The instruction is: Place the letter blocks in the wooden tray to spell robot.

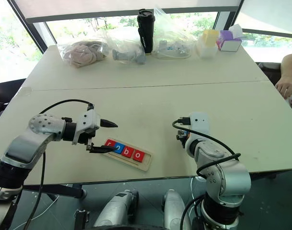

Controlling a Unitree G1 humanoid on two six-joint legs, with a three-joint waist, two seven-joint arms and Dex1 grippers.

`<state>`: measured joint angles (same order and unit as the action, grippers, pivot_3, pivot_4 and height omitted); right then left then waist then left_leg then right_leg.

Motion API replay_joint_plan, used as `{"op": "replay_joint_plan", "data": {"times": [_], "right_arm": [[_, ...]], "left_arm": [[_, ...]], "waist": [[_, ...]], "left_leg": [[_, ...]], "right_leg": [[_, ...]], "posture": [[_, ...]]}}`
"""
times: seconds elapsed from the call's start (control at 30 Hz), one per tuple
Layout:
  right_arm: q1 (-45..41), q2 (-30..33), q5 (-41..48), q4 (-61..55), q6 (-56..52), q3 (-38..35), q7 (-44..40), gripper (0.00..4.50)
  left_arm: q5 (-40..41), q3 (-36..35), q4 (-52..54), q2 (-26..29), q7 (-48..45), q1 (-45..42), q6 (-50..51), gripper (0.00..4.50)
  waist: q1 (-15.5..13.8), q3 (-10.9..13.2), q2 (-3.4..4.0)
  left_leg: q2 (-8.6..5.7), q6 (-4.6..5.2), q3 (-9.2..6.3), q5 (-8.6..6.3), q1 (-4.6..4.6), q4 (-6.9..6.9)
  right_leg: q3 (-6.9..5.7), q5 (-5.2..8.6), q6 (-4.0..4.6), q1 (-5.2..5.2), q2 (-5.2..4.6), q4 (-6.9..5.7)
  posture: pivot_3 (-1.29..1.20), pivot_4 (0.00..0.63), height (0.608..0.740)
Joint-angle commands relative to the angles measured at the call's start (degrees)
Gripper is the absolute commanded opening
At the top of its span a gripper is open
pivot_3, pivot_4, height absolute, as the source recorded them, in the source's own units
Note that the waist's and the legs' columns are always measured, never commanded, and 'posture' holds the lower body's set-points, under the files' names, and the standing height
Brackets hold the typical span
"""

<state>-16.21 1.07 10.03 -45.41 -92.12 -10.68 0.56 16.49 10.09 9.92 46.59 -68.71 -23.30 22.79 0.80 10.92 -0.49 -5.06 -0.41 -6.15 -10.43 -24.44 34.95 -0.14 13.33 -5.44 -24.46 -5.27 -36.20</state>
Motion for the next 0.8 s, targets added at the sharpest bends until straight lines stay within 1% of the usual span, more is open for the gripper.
{"op": "replay_joint_plan", "data": {"times": [0.03,0.07,0.1,0.13,0.17,0.23,0.27,0.3,0.33,0.4,0.5,0.57,0.63,0.8], "right_arm": [[-0.16,-1.40,0.10,-2.88,-0.38,-0.05,0.61,3.22],[-0.01,-0.38,0.47,-3.13,-0.38,0.24,0.01,3.68],[0.07,0.41,0.73,-3.29,-0.38,0.43,-0.43,4.30],[-0.58,4.83,2.01,-3.40,-0.38,0.01,-3.28,4.41],[-1.06,8.02,2.95,-3.44,-0.38,-0.34,-5.38,4.41],[-1.75,16.52,5.85,-2.22,4.81,-2.37,-12.50,4.41],[-0.35,22.31,7.98,-1.01,11.29,-3.58,-19.50,4.41],[2.41,28.55,9.94,0.15,19.69,-4.64,-28.19,4.41],[5.48,33.13,12.01,1.56,25.73,-5.82,-35.55,4.41],[11.46,38.97,13.78,5.65,35.93,-6.73,-45.67,4.41],[17.09,43.36,11.98,12.77,48.31,-4.05,-52.70,4.41],[18.56,44.82,10.07,16.23,55.26,-1.10,-55.50,4.41],[18.14,44.78,9.17,19.63,59.53,0.94,-56.33,4.41],[12.98,43.69,5.45,30.41,68.62,6.94,-57.11,4.41]], "left_arm": [[-0.15,-0.59,0.85,-0.01,-0.24,-0.78,-1.32,4.50],[-0.15,-0.60,1.00,-0.02,-0.17,-0.65,-1.30,4.50],[-0.14,-0.60,1.10,-0.02,-0.12,-0.56,-1.30,4.50],[-0.13,-0.61,1.23,0.00,-0.06,-0.43,-1.30,4.50],[-0.12,-0.61,1.30,0.02,-0.03,-0.35,-1.30,4.50],[-0.17,-0.59,1.12,-0.01,0.00,-0.42,-1.32,4.50],[-0.25,-0.55,0.88,-0.05,-0.02,-0.56,-1.40,4.50],[-0.32,-0.51,0.70,-0.10,-0.02,-0.66,-1.48,4.50],[-0.42,-0.42,0.51,-0.17,-0.02,-0.79,-1.57,4.50],[-0.57,-0.27,0.24,-0.38,-0.01,-1.06,-1.71,4.50],[-0.73,-0.34,0.24,-0.48,-0.15,-1.22,-1.68,4.50],[-0.68,-0.61,0.55,-0.20,-0.31,-1.12,-1.54,4.50],[-0.60,-0.86,0.93,0.18,-0.42,-0.96,-1.36,4.50],[0.01,-1.57,2.78,1.19,-0.24,-0.33,-0.23,4.50]], "waist": [[0.00,0.00,0.00],[0.02,0.00,0.00],[0.01,0.00,0.01],[-0.05,0.01,0.01],[-0.13,0.01,0.02],[-0.16,0.02,0.02],[-0.18,0.02,0.02],[-0.18,0.02,0.01],[-0.29,0.02,0.00],[-0.22,-0.01,-0.08],[0.13,0.00,-0.09],[0.20,0.00,-0.08],[0.09,0.00,-0.09],[-0.17,0.01,-0.09]], "left_leg": [[0.00,0.00,0.00,0.00,0.00,-0.02],[0.00,0.00,0.00,0.00,0.00,-0.02],[0.00,0.00,0.00,0.00,0.00,-0.02],[0.00,0.00,0.00,0.00,0.00,-0.01],[0.00,0.00,0.00,0.00,0.00,0.01],[-0.06,0.00,0.01,0.00,0.00,0.05],[-0.07,0.00,0.01,0.00,-0.02,0.07],[-0.09,0.00,0.05,0.00,-0.03,0.06],[-0.11,0.01,0.06,-0.01,-0.03,0.04],[-0.08,0.11,0.04,-0.07,-0.01,0.01],[-0.04,0.22,0.08,-0.14,0.00,0.01],[-0.05,0.22,0.15,-0.14,0.00,0.04],[-0.04,0.22,0.18,-0.14,0.00,0.12],[-0.04,0.18,0.19,-0.16,0.00,0.24]], "right_leg": [[0.00,0.00,0.00,-0.01,0.00,0.00],[0.00,0.00,0.00,-0.02,0.00,0.00],[0.00,0.00,0.00,-0.02,0.00,0.00],[0.00,0.00,0.00,-0.01,0.00,0.01],[-0.02,0.00,0.00,0.02,0.00,0.03],[-0.05,0.00,-0.01,0.08,-0.08,0.09],[-0.05,0.01,-0.02,0.09,-0.09,0.10],[-0.05,0.01,-0.02,0.10,-0.14,0.12],[-0.07,0.04,-0.07,0.13,-0.17,0.14],[-0.20,0.18,-0.28,0.29,-0.19,0.22],[-0.18,0.11,-0.50,0.26,-0.18,0.19],[-0.12,0.09,-0.50,0.22,-0.20,0.14],[-0.09,0.16,-0.27,0.23,-0.21,0.12],[-0.09,0.14,-0.23,0.29,-0.30,0.14]], "posture": [[0.00,0.150,0.740],[0.00,0.150,0.740],[0.00,0.150,0.740],[0.00,0.150,0.740],[0.00,0.150,0.740],[0.00,0.150,0.740],[0.00,0.150,0.740],[0.00,0.150,0.740],[0.00,0.150,0.740],[0.00,0.150,0.740],[0.00,0.150,0.740],[0.00,0.150,0.740],[0.00,0.150,0.740],[0.00,0.150,0.740]]}}
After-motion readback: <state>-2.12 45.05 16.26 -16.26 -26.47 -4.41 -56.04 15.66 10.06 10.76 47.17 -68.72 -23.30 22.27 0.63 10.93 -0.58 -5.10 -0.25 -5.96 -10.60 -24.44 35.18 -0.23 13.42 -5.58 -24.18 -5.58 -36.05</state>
